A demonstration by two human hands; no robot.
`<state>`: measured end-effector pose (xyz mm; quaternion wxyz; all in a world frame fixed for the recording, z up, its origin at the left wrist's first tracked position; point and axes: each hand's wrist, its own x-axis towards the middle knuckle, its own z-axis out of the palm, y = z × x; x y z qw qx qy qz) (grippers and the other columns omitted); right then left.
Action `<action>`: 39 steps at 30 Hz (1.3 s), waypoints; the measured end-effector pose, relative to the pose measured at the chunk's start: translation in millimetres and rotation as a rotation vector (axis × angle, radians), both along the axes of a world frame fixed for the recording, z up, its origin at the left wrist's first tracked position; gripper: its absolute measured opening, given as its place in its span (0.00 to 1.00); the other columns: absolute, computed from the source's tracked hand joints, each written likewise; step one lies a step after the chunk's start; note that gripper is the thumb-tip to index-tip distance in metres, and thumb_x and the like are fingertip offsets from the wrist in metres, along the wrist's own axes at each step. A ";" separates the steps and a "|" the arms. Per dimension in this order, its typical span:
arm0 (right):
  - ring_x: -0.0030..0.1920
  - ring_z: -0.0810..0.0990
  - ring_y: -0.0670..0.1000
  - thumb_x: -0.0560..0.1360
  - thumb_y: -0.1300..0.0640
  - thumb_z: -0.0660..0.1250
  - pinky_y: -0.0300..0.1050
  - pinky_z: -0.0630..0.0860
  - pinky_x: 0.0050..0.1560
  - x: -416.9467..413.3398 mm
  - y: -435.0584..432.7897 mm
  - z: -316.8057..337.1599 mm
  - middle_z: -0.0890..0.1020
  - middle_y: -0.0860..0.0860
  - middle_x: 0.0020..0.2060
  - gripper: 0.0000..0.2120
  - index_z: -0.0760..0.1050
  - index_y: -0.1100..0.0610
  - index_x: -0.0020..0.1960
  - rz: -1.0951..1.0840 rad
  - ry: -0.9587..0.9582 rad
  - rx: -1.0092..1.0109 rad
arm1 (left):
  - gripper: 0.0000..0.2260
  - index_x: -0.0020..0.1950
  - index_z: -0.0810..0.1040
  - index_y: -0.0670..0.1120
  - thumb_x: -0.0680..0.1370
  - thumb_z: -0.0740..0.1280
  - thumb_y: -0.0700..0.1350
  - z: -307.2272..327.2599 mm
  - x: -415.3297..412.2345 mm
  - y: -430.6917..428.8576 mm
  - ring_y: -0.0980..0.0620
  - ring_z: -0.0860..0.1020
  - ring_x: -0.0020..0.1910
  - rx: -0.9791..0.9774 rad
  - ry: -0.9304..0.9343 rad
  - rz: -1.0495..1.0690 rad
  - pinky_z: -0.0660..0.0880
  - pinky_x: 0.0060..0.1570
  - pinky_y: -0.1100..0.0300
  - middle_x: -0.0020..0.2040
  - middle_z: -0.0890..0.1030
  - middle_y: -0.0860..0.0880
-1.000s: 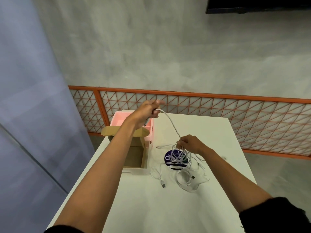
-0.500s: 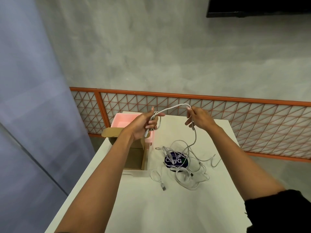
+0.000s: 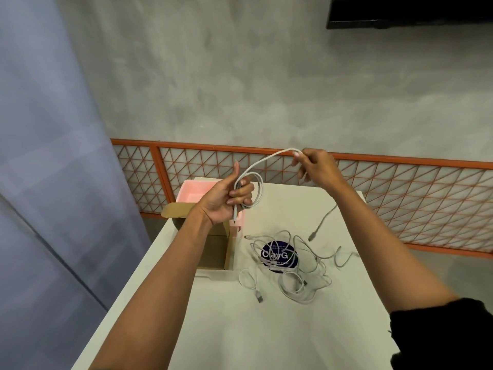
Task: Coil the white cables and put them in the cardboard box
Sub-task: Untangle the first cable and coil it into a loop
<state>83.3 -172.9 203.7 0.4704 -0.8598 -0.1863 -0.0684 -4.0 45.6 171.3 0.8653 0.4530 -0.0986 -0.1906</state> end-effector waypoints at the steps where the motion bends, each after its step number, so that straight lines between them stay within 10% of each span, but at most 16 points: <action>1: 0.27 0.76 0.45 0.81 0.53 0.59 0.36 0.73 0.33 -2.1 -0.2 -4.5 0.79 0.53 0.29 0.15 0.79 0.60 0.45 0.037 0.054 -0.005 | 0.19 0.35 0.71 0.46 0.77 0.58 0.59 0.6 -0.8 -0.5 0.57 0.53 0.22 -0.018 -0.006 -0.002 0.71 0.35 0.65 0.25 0.58 0.54; 8: 0.41 0.80 0.48 0.76 0.65 0.65 0.38 0.75 0.39 -17.5 -0.4 -22.4 0.82 0.51 0.48 0.13 0.74 0.59 0.60 0.435 0.389 0.022 | 0.18 0.36 0.67 0.47 0.75 0.62 0.60 -2.1 1.7 -9.0 0.59 0.58 0.20 0.133 -0.010 0.051 0.74 0.35 0.65 0.24 0.60 0.54; 21: 0.27 0.63 0.45 0.77 0.51 0.66 0.36 0.60 0.28 -40.9 11.4 -14.5 0.79 0.42 0.29 0.12 0.78 0.60 0.44 0.424 0.330 0.087 | 0.14 0.40 0.69 0.45 0.81 0.54 0.50 -7.9 -3.9 -13.5 0.59 0.64 0.23 0.036 0.057 -0.112 0.75 0.37 0.63 0.25 0.64 0.55; 27: 0.29 0.68 0.44 0.79 0.48 0.61 0.35 0.63 0.29 -44.8 16.5 -16.7 0.78 0.40 0.34 0.15 0.74 0.58 0.56 0.417 0.416 0.054 | 0.15 0.38 0.71 0.45 0.81 0.53 0.48 -6.1 -2.8 -14.5 0.59 0.56 0.22 -0.052 0.086 -0.148 0.63 0.25 0.69 0.26 0.57 0.55; 39: 0.26 0.56 0.44 0.82 0.46 0.50 0.37 0.56 0.27 -42.9 36.7 -19.4 0.63 0.47 0.29 0.17 0.60 0.52 0.37 0.379 0.487 0.146 | 0.16 0.40 0.70 0.43 0.83 0.55 0.50 -12.6 4.5 -27.4 0.59 0.64 0.23 0.097 0.069 0.255 0.75 0.36 0.64 0.25 0.63 0.54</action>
